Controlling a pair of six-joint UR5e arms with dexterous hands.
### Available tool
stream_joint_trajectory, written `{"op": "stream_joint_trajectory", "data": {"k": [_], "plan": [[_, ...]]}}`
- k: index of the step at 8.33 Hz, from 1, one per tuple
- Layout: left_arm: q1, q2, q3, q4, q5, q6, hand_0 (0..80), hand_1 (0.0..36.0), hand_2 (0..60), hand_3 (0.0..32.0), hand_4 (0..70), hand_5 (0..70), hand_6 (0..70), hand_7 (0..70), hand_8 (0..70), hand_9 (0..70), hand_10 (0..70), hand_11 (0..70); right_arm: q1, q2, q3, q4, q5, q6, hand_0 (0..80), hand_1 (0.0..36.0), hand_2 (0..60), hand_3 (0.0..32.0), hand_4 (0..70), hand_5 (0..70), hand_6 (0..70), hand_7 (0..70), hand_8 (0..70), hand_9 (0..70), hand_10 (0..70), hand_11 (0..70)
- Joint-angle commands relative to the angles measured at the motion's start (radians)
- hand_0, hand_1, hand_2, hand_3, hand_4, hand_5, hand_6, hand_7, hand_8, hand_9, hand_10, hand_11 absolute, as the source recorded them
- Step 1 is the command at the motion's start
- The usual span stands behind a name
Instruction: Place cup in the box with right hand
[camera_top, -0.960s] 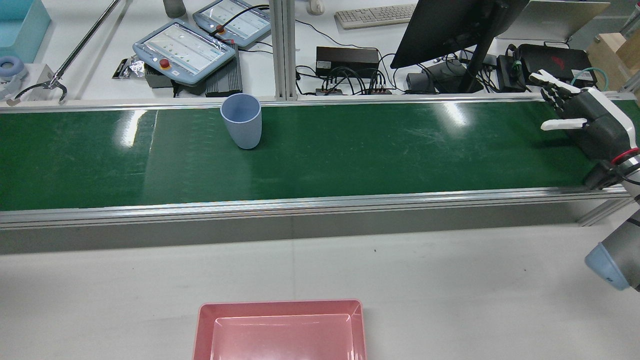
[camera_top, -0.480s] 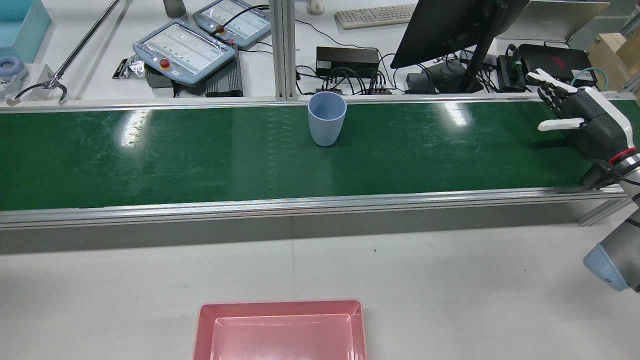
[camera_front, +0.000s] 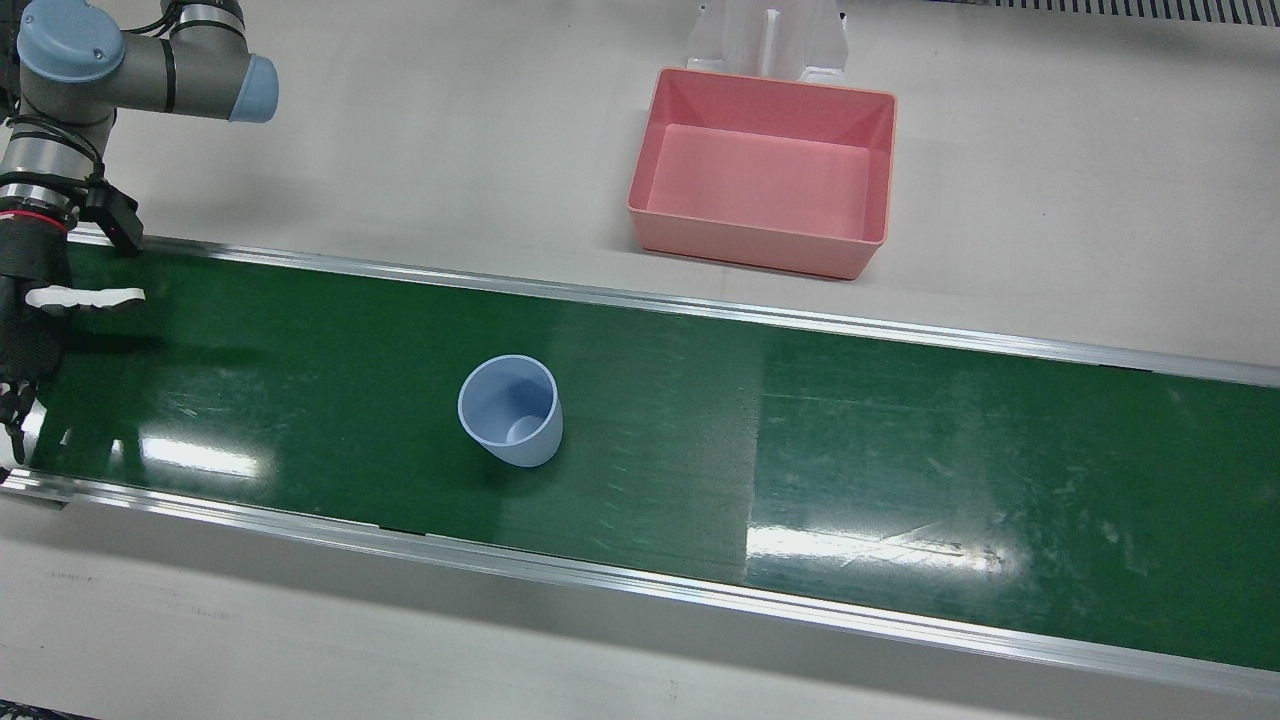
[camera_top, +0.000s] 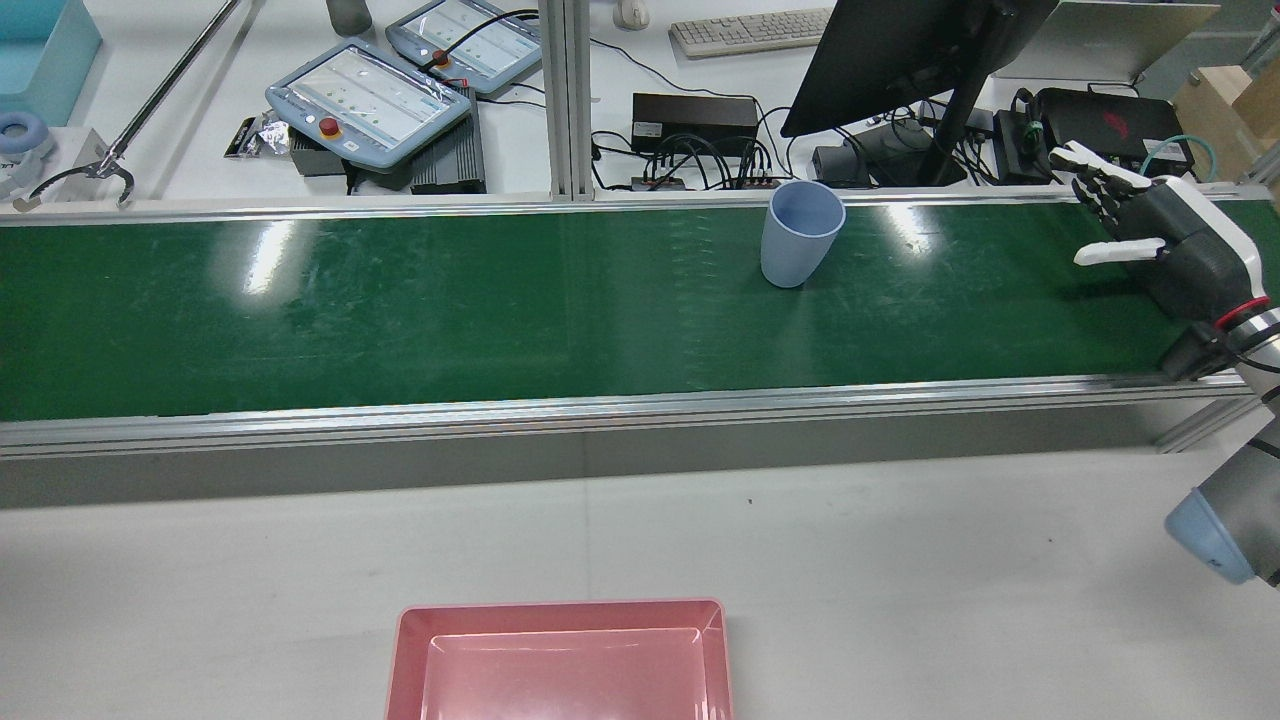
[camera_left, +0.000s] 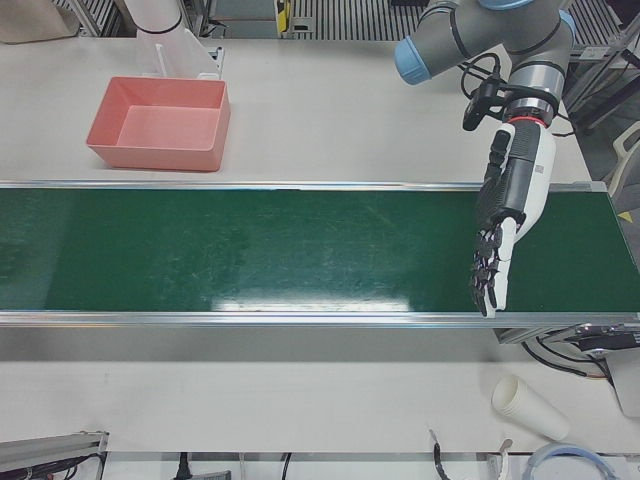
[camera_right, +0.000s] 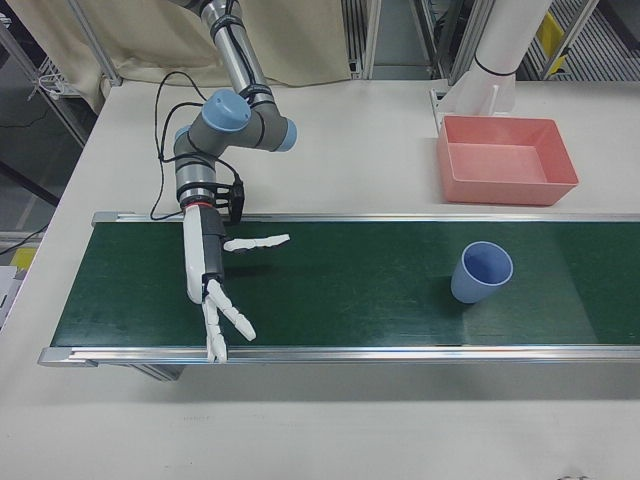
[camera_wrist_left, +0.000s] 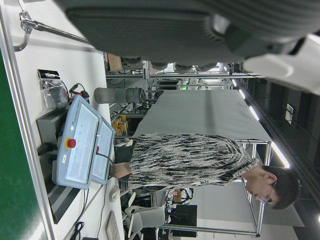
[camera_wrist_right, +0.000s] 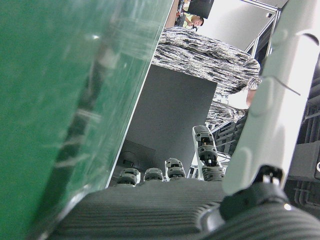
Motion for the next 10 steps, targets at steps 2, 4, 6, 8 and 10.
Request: {"op": "stream_joint_trajectory", "data": {"k": [2,4,6,8,10], "plan": [[0.0,0.0,0.0,0.0,0.0,0.0,0.0,0.0,0.0,0.0,0.0,0.0,0.0,0.0,0.0,0.0,0.0,0.0,-0.002,0.0,0.0,0.0,0.0,0.001,51.5,16.6,0.0,0.0,0.0,6.5,3.6,9.2,3.0,0.6,2.2,5.1],[0.0,0.0,-0.002,0.0,0.0,-0.002,0.0,0.0,0.0,0.0,0.0,0.0,0.0,0.0,0.0,0.0,0.0,0.0,-0.003,0.0,0.0,0.0,0.0,-0.001,51.5,16.6,0.0,0.0,0.0,6.5,3.9,9.6,3.0,0.8,2.3,5.2],[0.0,0.0,0.0,0.002,0.0,0.0,0.0,0.0,0.0,0.0,0.0,0.0,0.0,0.0,0.0,0.0,0.0,0.0,-0.005,0.0,0.0,0.0,0.0,-0.001,51.2,16.5,0.0,0.0,0.0,6.4,4.3,10.0,3.2,1.1,2.4,5.4],[0.0,0.0,0.0,0.0,0.0,0.0,0.0,0.0,0.0,0.0,0.0,0.0,0.0,0.0,0.0,0.0,0.0,0.0,-0.006,0.0,0.0,0.0,0.0,-0.001,51.7,17.0,0.0,0.0,0.0,6.5,4.8,11.9,3.3,2.2,3.0,6.2],[-0.001,0.0,-0.002,0.002,0.0,-0.002,0.0,0.0,0.0,0.0,0.0,0.0,0.0,0.0,0.0,0.0,0.0,0.0,-0.006,0.0,-0.001,0.0,0.0,-0.001,51.4,17.4,0.0,0.0,1.7,6.3,6.6,21.1,4.3,6.5,3.9,7.5]]}}
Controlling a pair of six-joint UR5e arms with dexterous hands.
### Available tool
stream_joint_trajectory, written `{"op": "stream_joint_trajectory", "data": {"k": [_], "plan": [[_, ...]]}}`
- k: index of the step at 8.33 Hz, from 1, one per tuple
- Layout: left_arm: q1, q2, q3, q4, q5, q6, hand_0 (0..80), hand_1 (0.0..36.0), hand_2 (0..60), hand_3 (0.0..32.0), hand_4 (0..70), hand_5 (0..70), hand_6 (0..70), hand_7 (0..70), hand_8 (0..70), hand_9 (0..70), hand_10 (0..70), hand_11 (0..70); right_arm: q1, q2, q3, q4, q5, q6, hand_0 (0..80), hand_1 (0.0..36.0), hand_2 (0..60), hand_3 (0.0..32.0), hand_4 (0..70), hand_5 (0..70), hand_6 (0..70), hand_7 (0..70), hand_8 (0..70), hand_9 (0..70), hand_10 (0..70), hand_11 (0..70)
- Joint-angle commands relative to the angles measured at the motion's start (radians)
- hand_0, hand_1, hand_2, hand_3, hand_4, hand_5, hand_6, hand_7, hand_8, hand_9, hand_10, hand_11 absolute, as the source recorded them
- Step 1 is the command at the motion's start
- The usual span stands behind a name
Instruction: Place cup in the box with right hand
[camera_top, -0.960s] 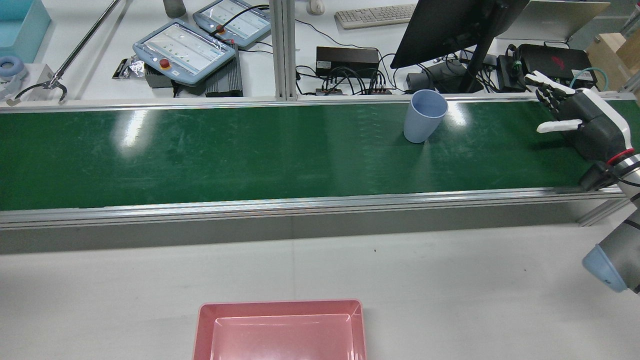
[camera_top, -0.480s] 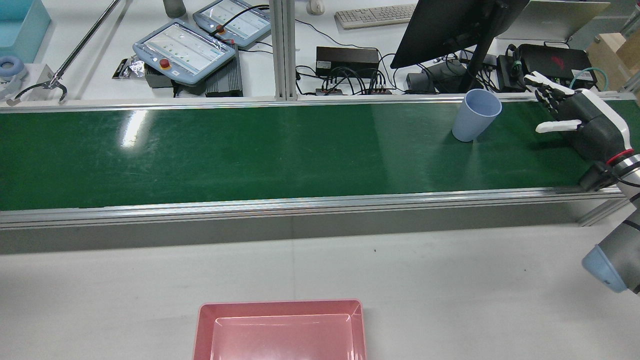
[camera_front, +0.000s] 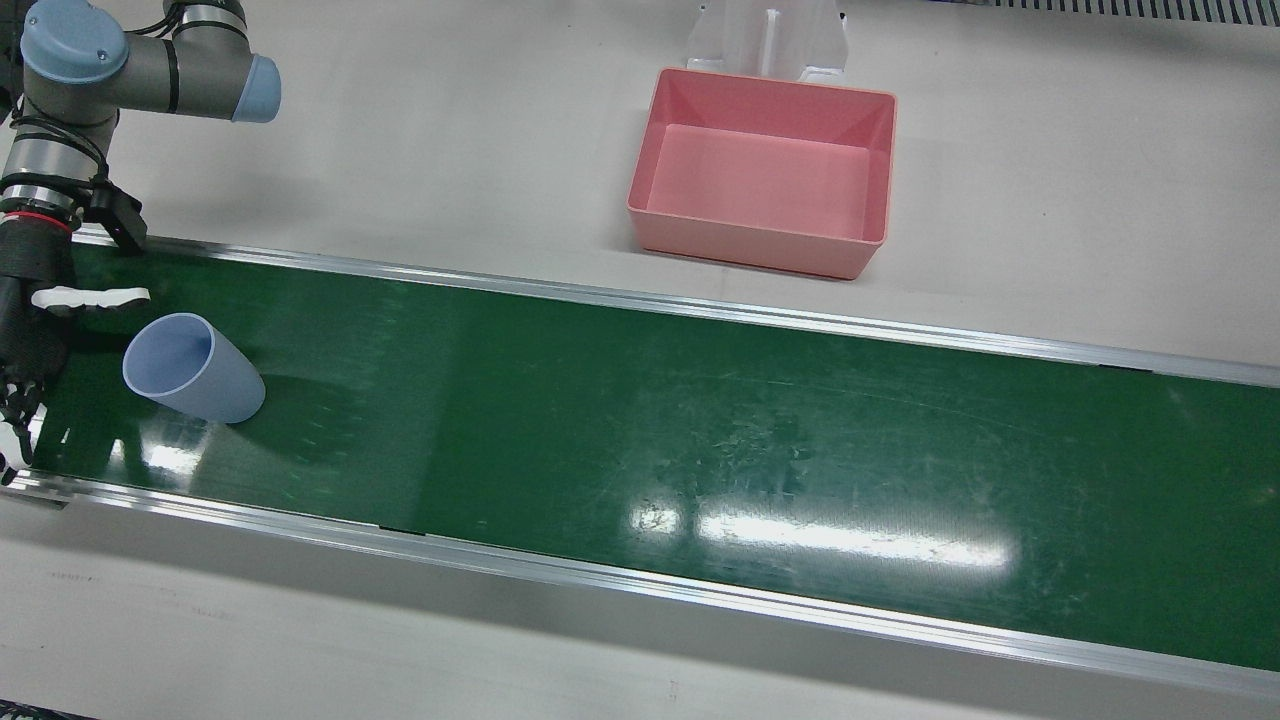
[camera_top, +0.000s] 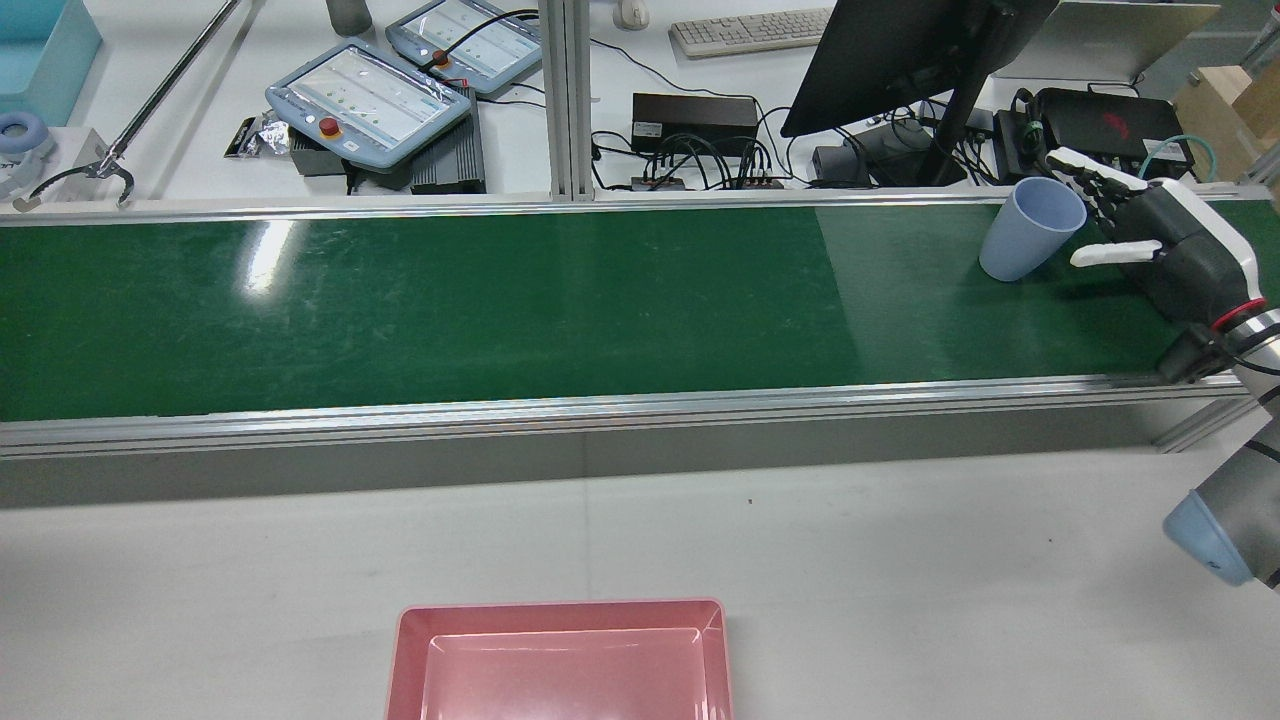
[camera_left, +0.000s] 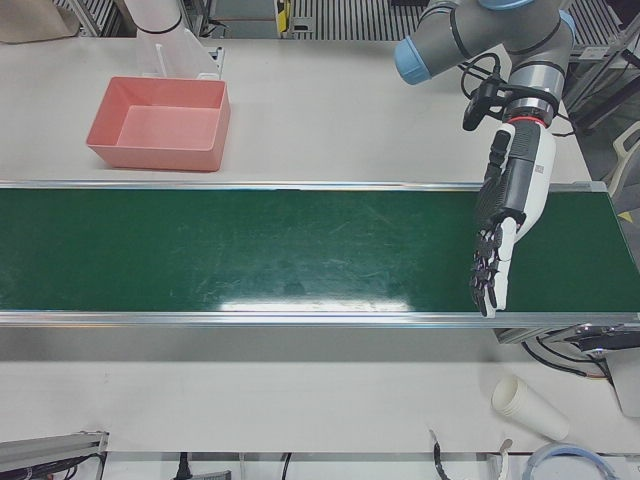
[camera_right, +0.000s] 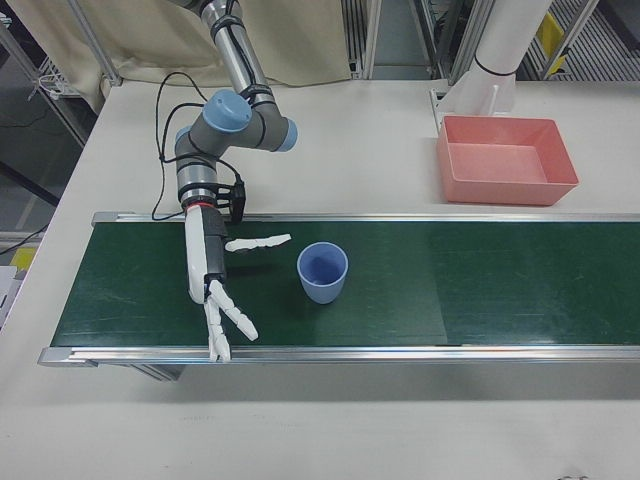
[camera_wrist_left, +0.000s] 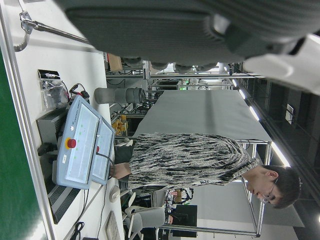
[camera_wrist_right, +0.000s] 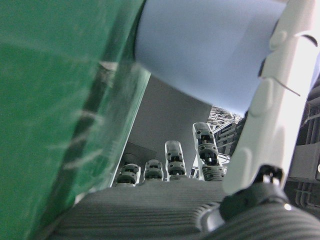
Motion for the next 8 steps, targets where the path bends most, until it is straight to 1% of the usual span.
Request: {"op": "stream_joint_trajectory", "data": {"k": [1,2,3,4,5,6,7,8], "plan": [[0.0,0.0,0.0,0.0,0.0,0.0,0.0,0.0,0.0,0.0,0.0,0.0,0.0,0.0,0.0,0.0,0.0,0.0,-0.004,0.0,-0.004,-0.002,0.0,0.0,51.5,18.8,9.6,0.0,17.7,6.6,12.4,47.3,13.1,26.1,9.8,15.8],[-0.002,0.0,0.0,0.0,0.0,0.0,0.0,0.0,0.0,0.0,0.0,0.0,0.0,0.0,0.0,0.0,0.0,0.0,-0.001,0.002,-0.006,-0.002,0.0,0.0,48.2,19.6,41.8,0.0,37.5,9.9,25.9,70.0,44.4,70.0,30.0,43.7],[-0.002,0.0,0.0,0.0,0.0,-0.001,0.0,0.0,0.0,0.0,0.0,0.0,0.0,0.0,0.0,0.0,0.0,0.0,0.005,0.002,-0.001,-0.002,0.0,0.002,47.3,20.6,53.6,0.0,36.0,12.0,31.1,70.0,54.5,70.0,39.8,56.2],[0.0,0.0,0.0,0.001,0.0,0.0,0.0,0.0,0.0,0.0,0.0,0.0,0.0,0.0,0.0,0.0,0.0,0.0,0.01,-0.001,0.019,-0.003,0.009,0.002,47.3,20.2,49.9,0.0,29.5,12.4,30.5,70.0,53.9,70.0,40.8,57.7],[0.0,0.0,0.0,0.0,0.0,0.0,0.0,0.0,0.0,0.0,0.0,0.0,0.0,0.0,0.0,0.0,0.0,0.0,0.011,-0.02,0.075,-0.002,0.061,0.003,46.8,18.7,45.1,0.0,25.6,11.9,29.1,70.0,52.1,70.0,39.7,56.1],[-0.002,0.0,0.0,0.0,0.0,0.0,0.0,0.0,0.0,0.0,0.0,0.0,0.0,0.0,0.0,0.0,0.0,0.0,0.01,-0.026,0.138,-0.002,0.064,-0.002,46.7,17.6,43.0,0.0,28.9,11.5,29.0,70.0,51.9,70.0,39.4,55.6],[0.0,0.0,0.0,0.0,0.0,0.0,0.0,0.0,0.0,0.0,0.0,0.0,0.0,0.0,0.0,0.0,0.0,0.0,-0.001,-0.023,0.189,-0.018,0.06,-0.003,46.8,17.6,43.6,0.0,33.0,11.4,29.3,70.0,52.3,70.0,39.6,55.8],[0.0,0.0,0.0,0.001,0.0,0.0,0.0,0.0,0.0,0.0,0.0,0.0,0.0,0.0,0.0,0.0,0.0,0.0,-0.03,-0.017,0.241,-0.059,0.057,-0.006,46.5,16.9,42.6,0.0,34.1,11.2,29.5,70.0,52.6,70.0,40.0,56.3]]}}
